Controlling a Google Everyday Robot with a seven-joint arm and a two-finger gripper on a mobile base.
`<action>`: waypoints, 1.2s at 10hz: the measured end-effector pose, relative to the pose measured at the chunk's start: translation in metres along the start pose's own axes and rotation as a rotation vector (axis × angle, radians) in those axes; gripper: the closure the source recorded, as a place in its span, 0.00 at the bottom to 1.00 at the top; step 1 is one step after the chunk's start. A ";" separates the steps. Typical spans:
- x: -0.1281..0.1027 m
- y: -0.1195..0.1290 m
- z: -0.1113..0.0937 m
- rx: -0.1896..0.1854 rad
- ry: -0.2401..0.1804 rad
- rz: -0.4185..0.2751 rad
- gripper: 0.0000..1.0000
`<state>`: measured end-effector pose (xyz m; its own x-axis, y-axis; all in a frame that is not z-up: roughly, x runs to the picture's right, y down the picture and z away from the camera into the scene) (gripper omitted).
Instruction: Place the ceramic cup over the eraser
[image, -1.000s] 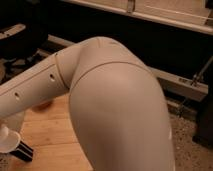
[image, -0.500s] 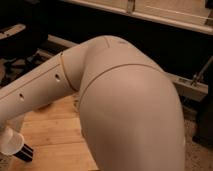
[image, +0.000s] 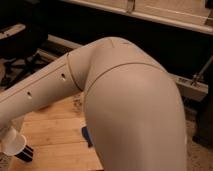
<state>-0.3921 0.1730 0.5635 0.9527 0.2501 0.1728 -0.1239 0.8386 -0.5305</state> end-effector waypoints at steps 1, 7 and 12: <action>0.001 -0.002 0.002 -0.004 -0.002 0.002 1.00; -0.017 0.005 0.029 -0.066 0.000 -0.053 1.00; -0.001 0.013 0.057 -0.118 0.038 -0.038 1.00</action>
<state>-0.4104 0.2110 0.6038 0.9662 0.1988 0.1641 -0.0564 0.7840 -0.6182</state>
